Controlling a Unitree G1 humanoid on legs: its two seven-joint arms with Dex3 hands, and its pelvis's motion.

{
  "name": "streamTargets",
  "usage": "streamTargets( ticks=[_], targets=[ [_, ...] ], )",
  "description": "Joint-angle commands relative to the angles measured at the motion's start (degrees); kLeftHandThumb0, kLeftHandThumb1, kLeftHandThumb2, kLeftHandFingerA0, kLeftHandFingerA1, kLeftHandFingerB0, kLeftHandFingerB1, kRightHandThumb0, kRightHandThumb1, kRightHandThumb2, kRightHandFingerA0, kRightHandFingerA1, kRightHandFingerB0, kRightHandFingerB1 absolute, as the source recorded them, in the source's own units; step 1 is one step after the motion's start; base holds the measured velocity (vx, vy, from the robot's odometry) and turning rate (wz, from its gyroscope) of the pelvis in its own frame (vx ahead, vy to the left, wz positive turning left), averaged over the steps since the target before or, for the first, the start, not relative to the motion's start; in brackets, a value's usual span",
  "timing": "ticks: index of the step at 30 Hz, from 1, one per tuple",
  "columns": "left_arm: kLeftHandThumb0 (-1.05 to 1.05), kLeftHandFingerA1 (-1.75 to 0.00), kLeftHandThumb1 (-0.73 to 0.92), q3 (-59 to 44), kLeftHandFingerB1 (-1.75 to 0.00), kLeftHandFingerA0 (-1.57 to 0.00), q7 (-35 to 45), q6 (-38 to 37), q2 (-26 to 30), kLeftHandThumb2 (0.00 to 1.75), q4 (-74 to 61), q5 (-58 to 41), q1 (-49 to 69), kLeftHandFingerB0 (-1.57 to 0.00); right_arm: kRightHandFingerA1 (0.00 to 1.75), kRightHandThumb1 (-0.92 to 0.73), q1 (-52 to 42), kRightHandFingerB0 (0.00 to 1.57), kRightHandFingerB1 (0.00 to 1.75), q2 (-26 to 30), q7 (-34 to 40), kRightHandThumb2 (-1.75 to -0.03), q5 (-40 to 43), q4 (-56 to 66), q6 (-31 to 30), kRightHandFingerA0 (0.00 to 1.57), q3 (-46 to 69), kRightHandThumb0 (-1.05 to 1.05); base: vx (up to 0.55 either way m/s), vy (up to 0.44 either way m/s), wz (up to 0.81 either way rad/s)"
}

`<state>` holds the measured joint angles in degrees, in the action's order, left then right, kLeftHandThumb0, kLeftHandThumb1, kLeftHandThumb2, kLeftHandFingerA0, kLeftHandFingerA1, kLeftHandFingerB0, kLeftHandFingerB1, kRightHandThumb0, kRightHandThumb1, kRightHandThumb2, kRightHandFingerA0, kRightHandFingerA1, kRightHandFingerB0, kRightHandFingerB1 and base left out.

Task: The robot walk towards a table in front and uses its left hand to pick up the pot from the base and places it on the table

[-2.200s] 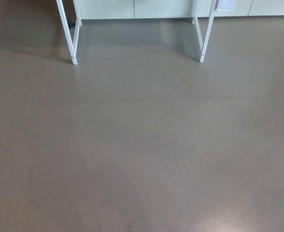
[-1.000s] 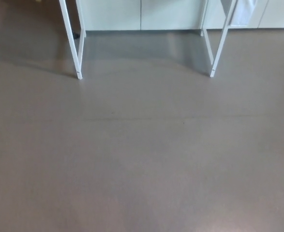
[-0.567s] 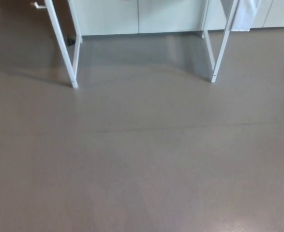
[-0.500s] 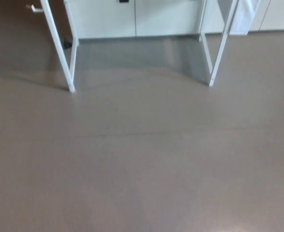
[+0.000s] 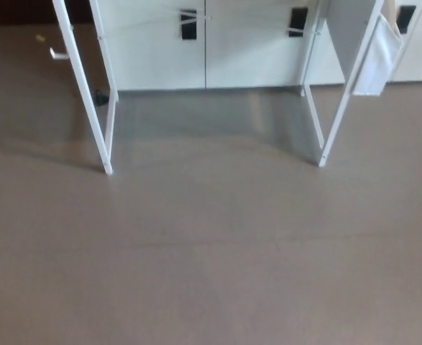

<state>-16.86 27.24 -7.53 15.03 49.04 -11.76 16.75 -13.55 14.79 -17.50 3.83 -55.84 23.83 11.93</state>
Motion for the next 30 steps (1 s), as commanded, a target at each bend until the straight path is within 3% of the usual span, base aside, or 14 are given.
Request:
streamTargets(
  ticks=[1, 10, 22, 30],
  targets=[
    [-0.10, -0.43, 0.58, -0.14, -0.37, -0.75, 0.18, -2.05, 0.02, 0.57, 1.38, -0.21, -0.20, -0.50, 0.58, -0.30, -0.08, 0.45, 0.49, 0.53, 0.09, -0.74, 0.57, -0.84, 1.38, 0.64, 0.44, -0.60, 0.24, -0.198, 0.21],
    [-0.10, -0.43, 0.58, -0.40, -0.38, -0.75, 0.70, -1.47, -0.05, 0.57, 0.70, -0.62, -0.59, -0.51, 0.59, -0.32, -0.64, 0.45, 0.50, 0.49, 0.95, -0.76, -0.13, 1.21, 0.76, 0.63, -0.17, -0.61, 0.23, -0.064, 0.03],
    [-0.10, -0.43, 0.58, 0.27, -0.38, -0.73, -0.17, -1.82, 0.24, 0.57, 2.31, 0.04, -1.95, -0.51, 0.58, -0.32, 0.24, 0.47, 0.51, 0.35, 0.22, -0.76, 0.68, -1.28, 1.77, 0.60, 0.39, -0.61, 0.30, 0.156, -0.12],
    [-0.12, -0.42, 0.58, 0.57, -0.38, -0.71, 0.46, -1.61, 0.70, 0.57, 1.77, -0.07, -1.72, -0.52, 0.57, -0.33, 1.00, 0.46, 0.49, 0.47, 0.52, -0.77, 0.25, -2.64, 2.10, 0.61, 0.16, -0.64, 0.28, -0.100, 0.13]
  ],
)
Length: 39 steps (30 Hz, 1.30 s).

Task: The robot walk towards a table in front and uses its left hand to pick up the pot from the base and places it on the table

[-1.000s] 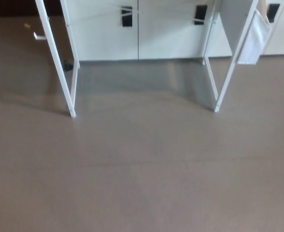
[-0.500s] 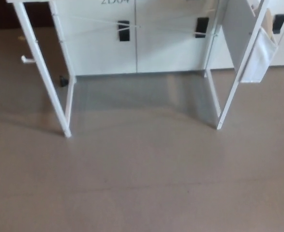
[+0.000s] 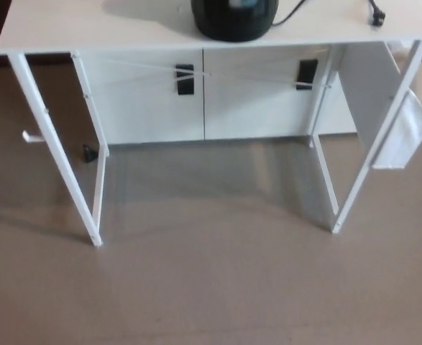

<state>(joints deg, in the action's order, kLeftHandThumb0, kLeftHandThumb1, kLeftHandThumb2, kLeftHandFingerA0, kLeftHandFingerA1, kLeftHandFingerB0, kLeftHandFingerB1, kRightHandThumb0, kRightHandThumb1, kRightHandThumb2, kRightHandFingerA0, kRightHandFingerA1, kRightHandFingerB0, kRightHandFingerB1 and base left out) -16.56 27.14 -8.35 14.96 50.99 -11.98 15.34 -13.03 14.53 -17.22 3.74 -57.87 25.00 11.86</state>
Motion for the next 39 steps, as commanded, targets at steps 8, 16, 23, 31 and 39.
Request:
streamTargets(
  ticks=[8, 16, 23, 31, 39],
  targets=[
    [-0.09, -0.44, 0.57, -0.17, -0.40, -0.77, 0.19, -1.08, 0.64, 0.57, 0.49, -0.28, -0.85, -0.54, 0.56, -0.33, 0.96, 0.44, 0.49, 0.75, 0.39, -0.77, 0.21, -1.22, 1.81, 0.60, 0.07, -0.64, 0.26, -0.150, 0.12],
    [-0.11, -0.44, 0.56, -0.38, -0.39, -0.79, 0.60, -2.04, 0.71, 0.57, 1.12, -0.23, -0.14, -0.56, 0.58, -0.33, 0.79, 0.47, 0.51, 0.66, 0.21, -0.77, 0.08, -1.12, 1.69, 0.60, -0.23, -0.62, 0.29, 0.167, -0.25],
    [-0.14, -0.43, 0.57, -0.13, -0.39, -0.70, 0.62, -2.09, 0.80, 0.57, 1.36, -0.01, -0.77, -0.53, 0.58, -0.32, 1.86, 0.48, 0.51, 0.69, -0.24, -0.76, 0.72, -2.56, 1.99, 0.61, 0.27, -0.61, 0.30, 0.188, -0.06],
    [-0.12, -0.43, 0.56, -0.08, -0.40, -0.73, 0.55, -1.82, 0.94, 0.57, 0.24, -0.11, -0.63, -0.54, 0.57, -0.34, 2.55, 0.46, 0.50, 0.54, -0.13, -0.77, 0.28, -3.33, 2.08, 0.60, -0.05, -0.62, 0.29, -0.124, 0.13],
    [-0.09, -0.44, 0.57, -0.17, -0.40, -0.74, 0.13, -0.84, 1.56, 0.57, 1.00, 0.03, -1.83, -0.56, 0.51, -0.43, 3.11, 0.61, 0.42, 0.02, 2.17, -0.55, -0.58, -3.31, 2.77, 0.68, -0.67, -0.61, 0.18, -0.137, 0.01]
  ],
)
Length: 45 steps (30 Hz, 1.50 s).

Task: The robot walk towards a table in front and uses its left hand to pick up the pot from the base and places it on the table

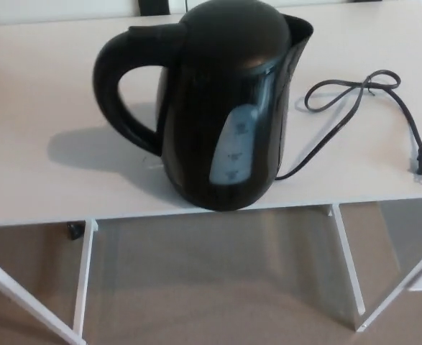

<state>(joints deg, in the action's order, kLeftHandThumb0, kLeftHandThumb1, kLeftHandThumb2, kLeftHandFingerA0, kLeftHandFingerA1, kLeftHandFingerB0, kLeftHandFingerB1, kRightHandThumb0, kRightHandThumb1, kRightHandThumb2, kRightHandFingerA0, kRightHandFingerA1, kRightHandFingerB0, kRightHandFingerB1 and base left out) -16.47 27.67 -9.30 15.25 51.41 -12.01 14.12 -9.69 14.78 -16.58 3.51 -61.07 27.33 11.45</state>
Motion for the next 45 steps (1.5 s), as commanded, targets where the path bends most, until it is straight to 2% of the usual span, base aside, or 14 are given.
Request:
streamTargets(
  ticks=[1, 6, 7, 16, 17, 25, 26, 30, 32, 33, 41, 42, 43, 45],
  targets=[
    [-0.08, -0.44, 0.57, -0.22, -0.40, -0.73, -0.57, 0.05, 1.26, 0.57, 0.50, 0.16, -0.62, -0.56, 0.50, -0.43, -0.15, 0.61, 0.42, -0.22, 1.66, -0.55, -0.30, 0.06, 0.20, 0.69, -0.22, -0.61, 0.11, -0.061, -0.12],
    [-0.09, -0.45, 0.57, -0.11, -0.40, -0.77, -1.80, 0.42, 1.32, 0.57, 0.20, 0.54, -0.86, -0.58, 0.49, -0.43, 0.16, 0.62, 0.42, -0.33, 2.33, -0.55, -0.42, 0.15, -0.37, 0.70, -0.32, -0.59, 0.13, 0.055, -0.11],
    [-0.18, -0.47, 0.54, 0.10, -0.43, -0.75, -1.37, -0.21, 1.45, 0.61, -0.19, 0.66, -0.35, -0.54, 0.50, -0.42, -0.10, 0.62, 0.43, -0.33, 2.43, -0.54, -0.56, 0.20, 0.02, 0.68, -0.39, -0.54, 0.08, 0.146, 0.35],
    [-0.14, -0.47, 0.53, -0.56, -0.42, -0.78, -1.40, 1.34, 1.42, 0.59, -0.13, -0.54, -1.53, -0.55, 0.50, -0.43, 1.14, 0.63, 0.42, 0.06, 3.30, -0.55, -1.64, 1.19, 0.11, 0.69, -1.37, -0.61, 0.06, 0.083, 0.02],
    [-0.14, -0.42, 0.62, 0.13, -0.38, -0.68, -0.35, -0.20, 1.92, 0.58, -0.10, 0.27, -0.95, -0.52, 0.51, -0.42, 1.02, 0.64, 0.41, -0.02, 3.62, -0.54, -1.63, 1.48, -0.14, 0.71, -1.40, -0.59, 0.15, -0.027, 0.06],
    [-0.21, -0.46, 0.57, 0.96, -0.42, -0.63, -0.35, -0.55, 2.47, 0.64, -0.55, 0.92, -1.09, -0.51, 0.51, -0.42, 1.20, 0.63, 0.42, -0.20, 2.79, -0.54, -0.61, 1.94, -0.70, 0.67, -1.27, -0.57, 0.04, -0.022, 0.01],
    [-0.14, -0.43, 0.62, 0.97, -0.39, -0.71, -0.38, -0.80, 2.29, 0.59, -0.92, 0.83, -0.85, -0.57, 0.61, -0.32, 1.67, 0.62, 0.54, -0.11, 3.88, -0.76, -1.35, 1.62, -1.01, 0.66, -1.63, -0.62, 0.00, 0.000, 0.00],
    [-0.14, -0.43, 0.62, 1.03, -0.39, -0.71, -0.47, -0.80, 2.24, 0.59, -1.07, 0.78, -1.02, -0.57, 0.61, -0.32, 2.13, 0.62, 0.54, -0.08, 4.45, -0.76, -1.63, 1.37, -1.24, 0.66, -1.83, -0.62, 0.00, 0.000, 0.00],
    [-0.16, -0.42, 0.62, 1.12, -0.39, -0.68, 0.50, -0.59, 2.19, 0.59, -1.02, 0.48, -1.26, -0.56, 0.61, -0.31, 2.60, 0.60, 0.55, -0.28, 3.92, -0.76, -0.78, 0.79, -1.69, 0.63, -1.34, -0.59, 0.00, 0.000, 0.00],
    [-0.17, -0.42, 0.62, 1.20, -0.39, -0.68, 0.60, -0.91, 2.14, 0.59, -1.25, 0.58, -0.59, -0.57, 0.51, -0.42, 1.80, 0.64, 0.42, -0.10, 4.13, -0.54, -1.22, 1.07, -1.21, 0.67, -1.62, -0.56, 0.00, 0.000, 0.00],
    [-0.15, -0.43, 0.60, 1.63, -0.39, -0.75, 1.32, 0.88, 0.69, 0.58, -5.64, -0.31, 2.68, -0.58, 0.51, -0.41, -0.24, 0.67, 0.43, 0.32, 3.26, -0.54, -0.41, 1.83, -0.81, 0.68, -0.99, -0.57, 0.00, 0.000, 0.00],
    [-0.17, -0.42, 0.61, 1.93, -0.38, -0.70, 2.31, 0.67, 1.16, 0.58, -7.04, -0.33, 2.76, -0.55, 0.60, -0.31, 0.36, 0.63, 0.54, -0.01, 3.89, -0.76, -0.74, 2.11, -0.87, 0.64, -1.25, -0.61, 0.00, 0.000, 0.00],
    [-0.17, -0.42, 0.61, 2.07, -0.38, -0.70, 2.72, 0.65, 1.36, 0.58, -7.75, -0.35, 2.84, -0.55, 0.60, -0.31, 0.61, 0.63, 0.54, -0.15, 4.16, -0.76, -0.87, 2.26, -0.91, 0.64, -1.37, -0.61, 0.00, 0.000, 0.00],
    [-0.17, -0.40, 0.61, 3.11, -0.37, -0.65, 9.94, 4.11, 2.15, 0.58, -15.14, -3.57, 5.79, -0.53, 0.61, -0.31, 1.14, 0.57, 0.53, -0.09, 2.92, -0.76, 0.10, 2.05, -0.79, 0.66, -0.81, -0.62, 0.00, 0.000, 0.00]
  ],
)
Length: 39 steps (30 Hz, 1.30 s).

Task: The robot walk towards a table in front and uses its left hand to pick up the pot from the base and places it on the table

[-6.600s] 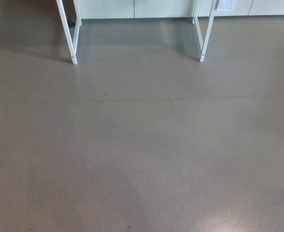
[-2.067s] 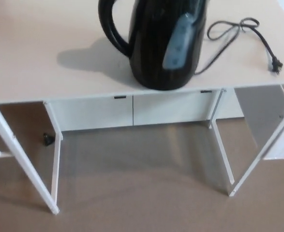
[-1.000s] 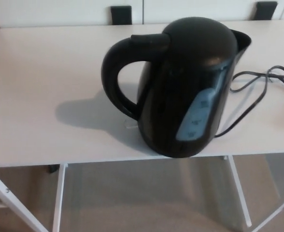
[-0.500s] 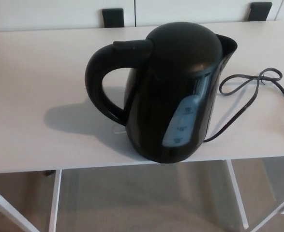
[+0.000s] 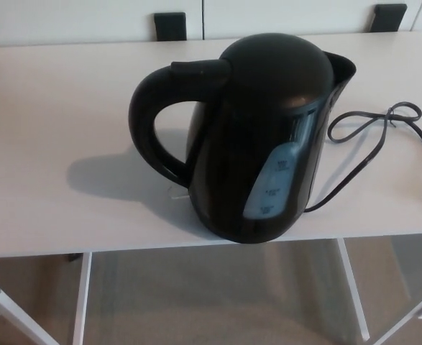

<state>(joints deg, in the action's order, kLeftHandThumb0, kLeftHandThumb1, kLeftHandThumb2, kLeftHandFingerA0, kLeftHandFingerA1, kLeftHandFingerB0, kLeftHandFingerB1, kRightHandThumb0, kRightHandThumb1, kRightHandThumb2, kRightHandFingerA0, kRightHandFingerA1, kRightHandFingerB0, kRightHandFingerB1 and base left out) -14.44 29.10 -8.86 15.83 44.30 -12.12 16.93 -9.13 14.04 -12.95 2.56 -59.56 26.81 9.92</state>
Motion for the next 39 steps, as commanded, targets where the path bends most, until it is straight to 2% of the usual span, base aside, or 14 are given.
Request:
streamTargets(
  ticks=[1, 3, 4, 7, 11, 12, 15, 16, 18, 19, 23, 24, 29, 39],
  targets=[
    [-0.20, -0.40, 0.60, 1.74, -0.37, -0.63, 12.17, 4.57, 2.30, 0.58, -14.46, -5.63, 6.11, -0.53, 0.52, -0.42, 0.82, 0.62, 0.42, 1.08, -0.80, -0.54, 0.81, 0.08, -0.04, 0.71, 0.66, -0.60, 0.00, 0.000, 0.00],
    [-0.20, -0.40, 0.60, 1.97, -0.37, -0.63, 13.67, 5.61, 2.60, 0.58, -18.13, -6.60, 7.83, -0.53, 0.52, -0.42, 0.95, 0.62, 0.42, 1.27, -0.85, -0.54, 0.71, -0.16, 0.07, 0.71, 0.64, -0.60, 0.00, 0.000, 0.00],
    [-0.38, -0.41, 0.53, 3.04, -0.41, -0.38, 27.80, 1.83, 9.03, 0.70, -33.65, -13.06, 15.38, -0.36, 0.60, -0.32, 0.72, 0.52, 0.52, 1.36, -1.26, -0.77, 0.54, -0.76, -0.26, 0.63, 0.44, -0.61, 0.00, 0.000, 0.00],
    [-0.38, -0.41, 0.53, 3.42, -0.41, -0.38, 33.74, 0.78, 11.76, 0.70, -40.95, -15.87, 18.63, -0.36, 0.60, -0.32, 0.90, 0.52, 0.52, 1.45, -1.43, -0.77, 0.48, -1.11, -0.48, 0.63, 0.39, -0.61, 0.00, 0.000, 0.00],
    [-0.41, -0.33, 0.49, -5.19, -0.33, -0.41, 50.26, 9.43, 20.15, 0.55, -67.63, -40.49, 23.60, -0.37, 0.52, -0.42, 1.99, 0.56, 0.41, 1.59, -2.24, -0.55, 1.40, -1.66, -1.65, 0.70, 1.04, -0.55, 0.00, 0.000, 0.00],
    [-0.50, -0.43, 0.38, -8.44, -0.41, -0.34, 49.91, 9.77, 20.01, 0.69, -71.64, -45.32, 23.52, -0.28, 0.62, -0.33, 1.86, 0.50, 0.53, 1.62, -2.13, -0.78, 1.16, -1.81, -1.16, 0.67, 0.89, -0.63, 0.00, 0.000, 0.00],
    [-0.50, -0.51, 0.32, -15.97, -0.42, -0.36, 44.32, 13.61, 18.97, 0.76, -79.98, -58.48, 24.75, -0.21, 0.62, -0.33, 1.74, 0.51, 0.53, 1.70, -1.56, -0.78, 0.65, -2.13, -0.55, 0.67, 0.66, -0.62, 0.00, 0.000, 0.00],
    [-0.44, -0.33, 0.48, -16.66, -0.30, -0.31, 42.83, 16.30, 19.91, 0.55, -81.14, -62.92, 22.87, -0.27, 0.53, -0.43, 2.29, 0.58, 0.41, 1.67, -1.14, -0.55, 0.52, -2.07, -0.77, 0.73, 0.60, -0.60, 0.00, 0.000, 0.00],
    [-0.53, -0.47, 0.32, -17.87, -0.41, -0.32, 35.67, 15.39, 19.42, 0.75, -85.03, -67.93, 21.45, -0.22, 0.64, -0.33, 3.59, 0.55, 0.54, 1.71, 0.51, -0.77, -0.13, -2.25, -2.04, 0.73, 0.33, -0.59, 0.00, 0.000, 0.00],
    [-0.58, -0.32, 0.44, -18.86, -0.31, -0.35, 31.88, 14.52, 19.51, 0.54, -86.87, -69.73, 20.53, -0.31, 0.63, -0.33, 4.29, 0.54, 0.54, 1.69, 1.25, -0.77, -0.42, -2.41, -2.70, 0.71, 0.18, -0.57, 0.00, 0.000, 0.00],
    [-0.65, -0.31, 0.42, -21.25, -0.31, -0.34, 21.22, 14.04, 23.06, 0.54, -89.68, -74.79, 14.65, -0.34, 0.61, -0.34, 3.15, 0.48, 0.52, 1.45, -0.48, -0.77, 1.12, -2.91, -2.19, 0.67, 1.20, -0.58, 0.00, 0.000, 0.00],
    [-0.65, -0.47, 0.37, -20.68, -0.39, -0.36, 16.67, 12.62, 23.29, 0.81, -90.05, -74.19, 11.16, -0.19, 0.61, -0.34, 3.32, 0.47, 0.52, 1.53, -0.64, -0.77, 1.38, -3.04, -2.29, 0.69, 1.43, -0.57, 0.00, 0.000, 0.00],
    [-0.54, -0.44, 0.35, -18.15, -0.40, -0.41, 4.02, 8.74, 22.55, 0.66, -88.40, -62.11, -0.71, -0.33, 0.62, -0.33, 4.04, 0.47, 0.51, 1.66, 0.17, -0.76, 1.21, -2.53, -3.46, 0.72, 1.38, -0.56, 0.00, 0.000, 0.00],
    [-0.49, -0.43, 0.38, -7.03, -0.37, -0.38, -9.24, 18.60, 14.57, 0.63, -74.22, -36.99, -23.08, -0.26, 0.62, -0.33, 3.59, 0.44, 0.51, 1.90, -1.53, -0.76, 1.67, -2.14, -2.51, 0.67, 1.57, -0.57, 0.00, 0.000, 0.00]
  ],
)
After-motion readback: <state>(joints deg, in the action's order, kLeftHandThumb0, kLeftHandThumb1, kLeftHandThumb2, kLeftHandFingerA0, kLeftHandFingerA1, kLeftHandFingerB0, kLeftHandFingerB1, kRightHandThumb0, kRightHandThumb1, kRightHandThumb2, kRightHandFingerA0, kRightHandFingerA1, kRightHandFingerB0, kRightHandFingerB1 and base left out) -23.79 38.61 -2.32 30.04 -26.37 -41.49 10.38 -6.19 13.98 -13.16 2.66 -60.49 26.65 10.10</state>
